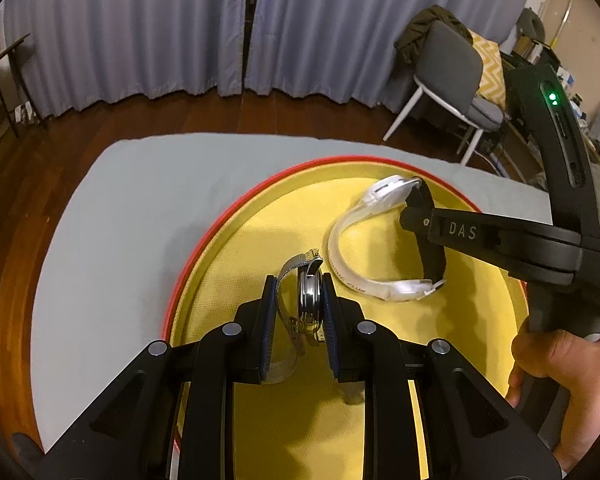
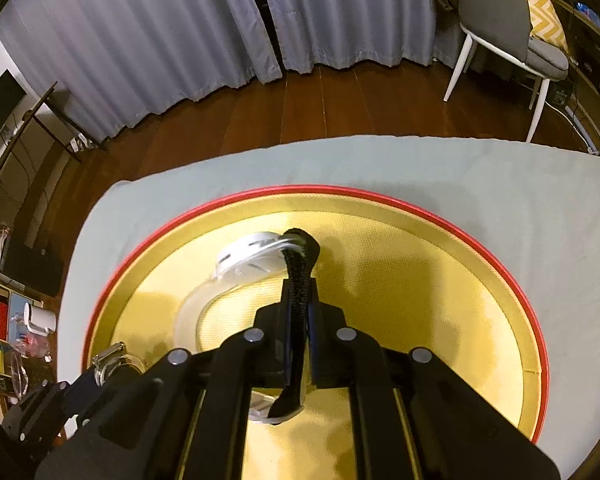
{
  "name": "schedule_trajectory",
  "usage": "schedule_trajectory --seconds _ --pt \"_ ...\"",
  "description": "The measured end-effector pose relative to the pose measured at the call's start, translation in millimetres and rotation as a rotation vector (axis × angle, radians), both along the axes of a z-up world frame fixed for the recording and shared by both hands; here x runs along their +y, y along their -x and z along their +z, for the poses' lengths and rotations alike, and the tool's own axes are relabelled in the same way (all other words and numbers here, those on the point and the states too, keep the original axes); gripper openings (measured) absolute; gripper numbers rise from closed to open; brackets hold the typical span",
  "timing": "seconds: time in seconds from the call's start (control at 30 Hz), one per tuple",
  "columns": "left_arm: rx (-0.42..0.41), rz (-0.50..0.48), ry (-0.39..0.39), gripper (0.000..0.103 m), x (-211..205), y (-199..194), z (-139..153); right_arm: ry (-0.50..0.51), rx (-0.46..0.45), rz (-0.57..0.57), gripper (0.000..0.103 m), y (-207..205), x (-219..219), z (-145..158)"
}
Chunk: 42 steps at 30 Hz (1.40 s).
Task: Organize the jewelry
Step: 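Open both tools to release the watches into the tray, then move both tools back toward the pink lanyard badge and silver pins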
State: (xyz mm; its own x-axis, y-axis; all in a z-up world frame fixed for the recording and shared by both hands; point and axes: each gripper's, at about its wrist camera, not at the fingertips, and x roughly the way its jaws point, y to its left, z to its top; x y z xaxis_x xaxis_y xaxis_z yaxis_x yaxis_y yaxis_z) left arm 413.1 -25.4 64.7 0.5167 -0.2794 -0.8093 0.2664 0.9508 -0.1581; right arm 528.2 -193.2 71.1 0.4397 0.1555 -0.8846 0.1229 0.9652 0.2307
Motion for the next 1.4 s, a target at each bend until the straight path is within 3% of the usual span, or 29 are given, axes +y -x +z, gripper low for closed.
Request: schedule_trajectory --seconds 0.2,0.77,0.8,0.83,0.9,0.97,1.13,1.2,1.27,1.4 --pt "0.025 -0.012 -0.015 0.020 -3 0 -15 0.039 0.000 0.003 0.007 -1 6 -7" --pt "-0.003 -0.055 -0.025 0.024 -11 4 -12 0.150 -0.032 0.015 0.009 -2 22 -8" --pt "-0.023 -0.050 -0.025 0.030 -11 6 -9 0.161 -0.032 0.014 0.013 -2 22 -8" --pt "-0.044 -0.046 -0.020 0.046 -10 8 -5 0.175 -0.033 0.009 0.019 -2 23 -8" --pt "-0.095 -0.045 -0.003 0.062 -9 14 5 0.167 -0.038 0.013 0.056 -1 23 -8" --pt "-0.143 -0.020 -0.018 0.067 -8 17 14 0.166 -0.054 0.008 0.059 1 21 -6" --pt "-0.188 0.012 -0.016 0.091 -4 26 34 0.137 -0.080 0.006 0.073 6 8 11" --pt "-0.221 0.032 -0.008 0.097 0 35 45 0.119 -0.085 0.012 0.084 8 4 21" --pt "-0.233 0.054 0.013 0.098 5 44 55 0.083 -0.077 0.017 0.092 12 -1 29" --pt "-0.196 0.076 0.015 0.098 14 62 70 0.054 -0.084 0.038 0.093 31 -12 55"
